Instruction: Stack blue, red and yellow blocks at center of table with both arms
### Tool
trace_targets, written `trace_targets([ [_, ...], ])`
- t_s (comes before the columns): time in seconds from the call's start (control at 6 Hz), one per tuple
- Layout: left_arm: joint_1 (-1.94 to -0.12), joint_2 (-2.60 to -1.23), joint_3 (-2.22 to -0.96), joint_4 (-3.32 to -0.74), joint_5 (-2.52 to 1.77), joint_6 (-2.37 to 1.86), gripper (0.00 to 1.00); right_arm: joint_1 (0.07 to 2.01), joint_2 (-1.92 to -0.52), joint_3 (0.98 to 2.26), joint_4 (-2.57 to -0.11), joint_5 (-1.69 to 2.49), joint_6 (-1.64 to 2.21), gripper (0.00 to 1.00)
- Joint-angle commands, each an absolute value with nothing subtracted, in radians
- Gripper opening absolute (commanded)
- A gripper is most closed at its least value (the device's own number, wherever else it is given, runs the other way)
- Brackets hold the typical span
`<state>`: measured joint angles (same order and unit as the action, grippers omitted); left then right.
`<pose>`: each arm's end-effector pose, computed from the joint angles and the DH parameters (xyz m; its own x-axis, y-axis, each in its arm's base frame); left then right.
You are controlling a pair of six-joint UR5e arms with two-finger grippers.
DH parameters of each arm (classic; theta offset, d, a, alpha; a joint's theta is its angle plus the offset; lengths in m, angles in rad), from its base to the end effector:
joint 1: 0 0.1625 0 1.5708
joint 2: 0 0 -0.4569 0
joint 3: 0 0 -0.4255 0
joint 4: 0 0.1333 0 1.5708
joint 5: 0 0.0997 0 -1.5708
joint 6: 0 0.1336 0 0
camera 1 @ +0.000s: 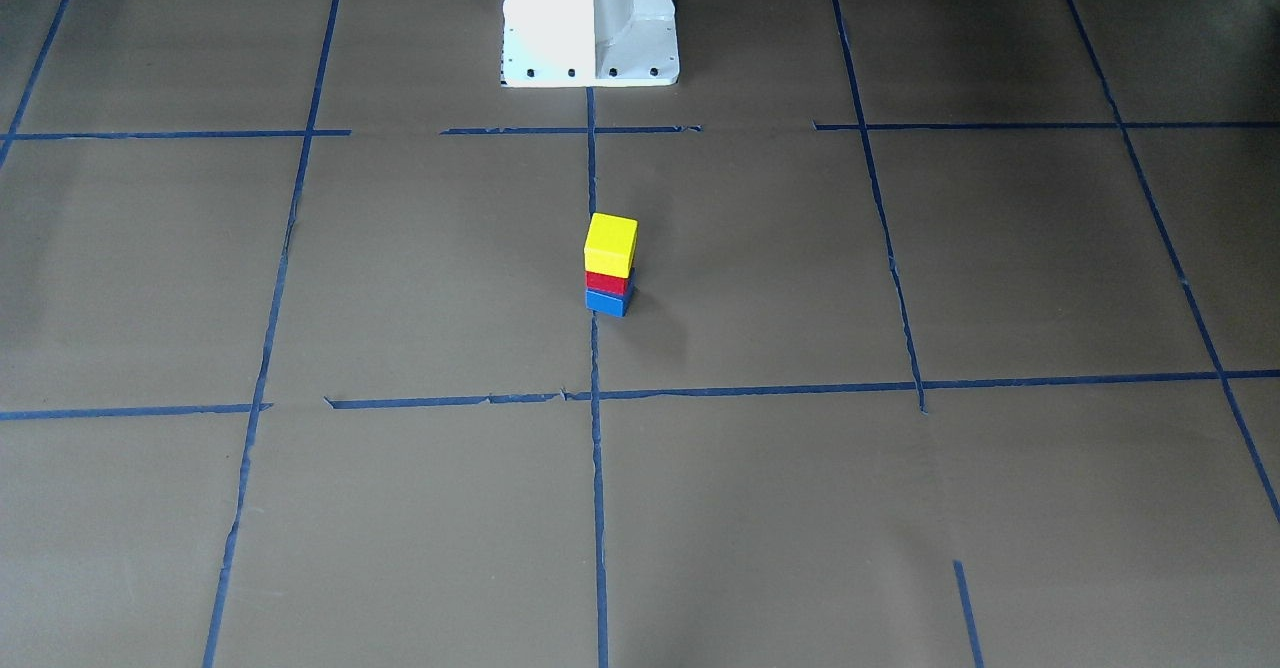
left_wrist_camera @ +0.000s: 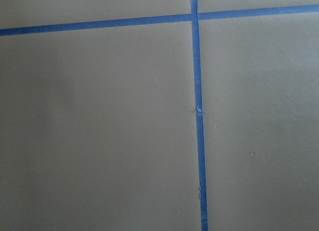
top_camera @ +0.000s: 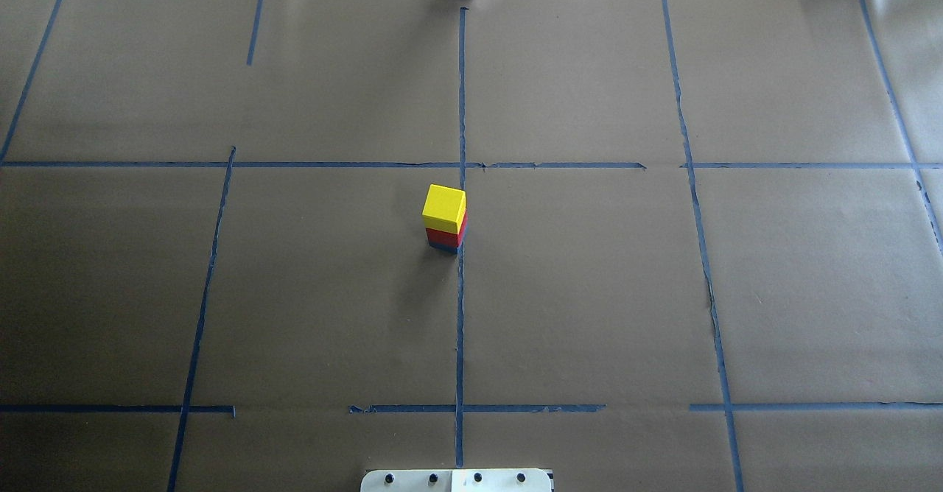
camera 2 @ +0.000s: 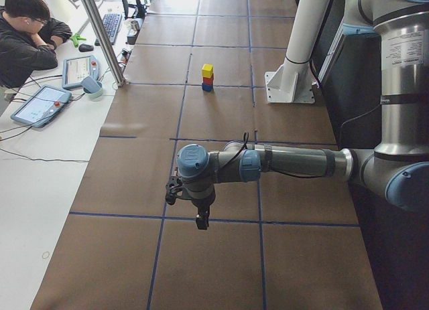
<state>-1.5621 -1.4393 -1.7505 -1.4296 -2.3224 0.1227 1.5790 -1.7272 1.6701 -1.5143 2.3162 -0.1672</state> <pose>-0.0381 -0.4557 0.7014 0.7246 0.0652 -0.6861 -0.0981 0.9951 -0.0090 0.0464 -0.4529 0.7363 0.7259 -0.1601 0.6689 0.1142 0.9871 0.1123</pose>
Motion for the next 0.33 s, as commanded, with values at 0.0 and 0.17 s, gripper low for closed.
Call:
trace_targets([
  [0.0,-1.560,-1.439,-1.749,-1.430,-2.322,0.123,1.00,1.578,-1.727,1.667,-1.516,2.316,-0.169,1.00],
  [0.17,-1.560,-1.439,-1.749,-1.430,-2.322,0.124,1.00,1.578,-1.727,1.667,-1.516,2.316,-0.169,1.00],
])
